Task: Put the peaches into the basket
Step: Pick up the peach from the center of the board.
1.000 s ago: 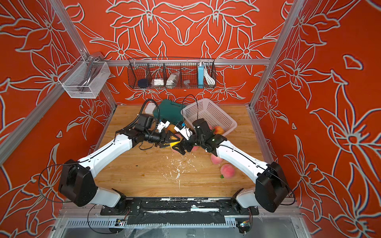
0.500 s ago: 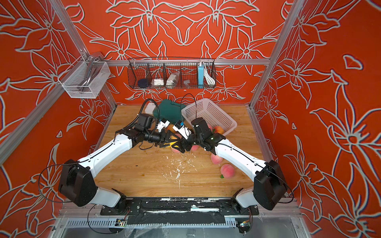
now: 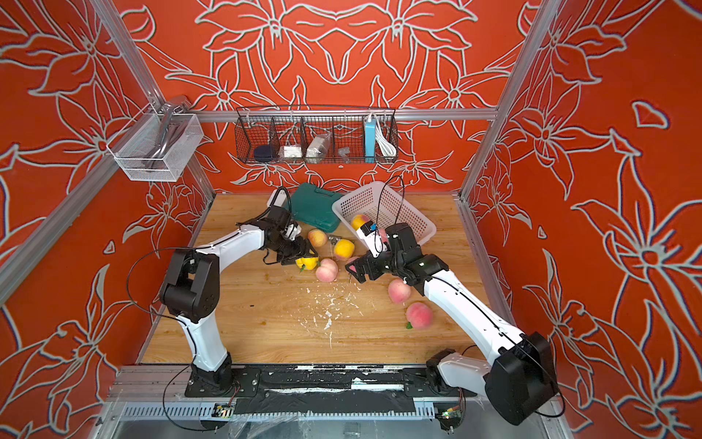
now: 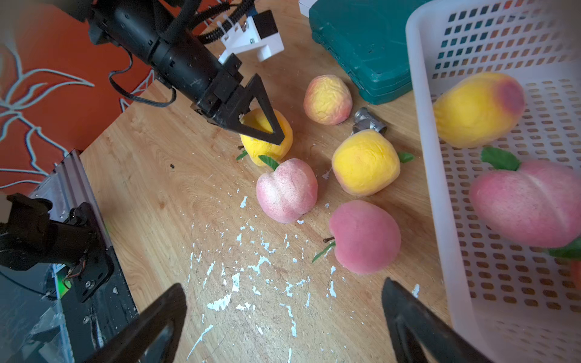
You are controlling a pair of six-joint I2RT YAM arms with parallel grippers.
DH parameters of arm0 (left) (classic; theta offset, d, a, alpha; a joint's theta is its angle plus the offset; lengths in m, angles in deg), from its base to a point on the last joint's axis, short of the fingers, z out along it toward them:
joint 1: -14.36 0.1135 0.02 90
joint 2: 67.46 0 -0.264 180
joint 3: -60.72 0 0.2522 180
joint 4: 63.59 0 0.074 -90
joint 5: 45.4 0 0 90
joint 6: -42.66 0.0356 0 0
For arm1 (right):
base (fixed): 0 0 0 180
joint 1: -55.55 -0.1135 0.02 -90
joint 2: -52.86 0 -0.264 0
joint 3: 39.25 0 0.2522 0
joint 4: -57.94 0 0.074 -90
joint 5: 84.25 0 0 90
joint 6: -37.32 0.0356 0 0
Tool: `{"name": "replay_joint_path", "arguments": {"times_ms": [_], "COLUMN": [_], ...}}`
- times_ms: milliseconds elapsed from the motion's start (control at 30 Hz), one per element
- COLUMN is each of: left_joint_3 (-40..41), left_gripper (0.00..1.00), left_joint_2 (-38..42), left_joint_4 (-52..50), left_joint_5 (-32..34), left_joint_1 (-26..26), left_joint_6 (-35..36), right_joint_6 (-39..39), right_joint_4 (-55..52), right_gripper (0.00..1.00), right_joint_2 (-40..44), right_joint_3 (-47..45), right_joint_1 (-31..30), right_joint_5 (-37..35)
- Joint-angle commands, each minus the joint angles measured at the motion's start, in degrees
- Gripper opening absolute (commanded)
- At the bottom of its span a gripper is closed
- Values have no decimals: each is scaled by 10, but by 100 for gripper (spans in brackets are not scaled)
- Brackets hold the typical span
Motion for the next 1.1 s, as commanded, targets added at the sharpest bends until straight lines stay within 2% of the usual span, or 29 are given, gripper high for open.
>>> {"name": "replay_joint_path", "arguments": {"times_ms": [0,200,367,533,633,767,1067], "left_joint_3": [18,16,-8,-26,-31,-39,-47], "left_gripper": [92,92,92,91,91,91,91], "left_joint_2": [22,19,5,-6,-9,-22,-38], "left_joint_4": [6,-26,-82,-106,-103,-105,-101], "left_joint_5": [12,34,97,132,133,123,126], "left_joint_1": [27,56,61,64,64,64,64], "left_joint_6": [-6,31,96,130,136,143,151], "right_joint_6": [-14,-24,-29,-7,-12,-21,-12], "right_joint_4": [-29,-54,-56,-50,-15,-20,-37], "right_gripper": [68,69,70,70,71,71,71], "right_joint_2": [16,10,-9,-63,-89,-161,-299], "right_joint_3": [29,60,99,158,177,240,366], "right_joint_1": [16,51,97,154,163,168,181], "right_joint_5": [-18,-35,-54,-78,-104,-143,-153]}}
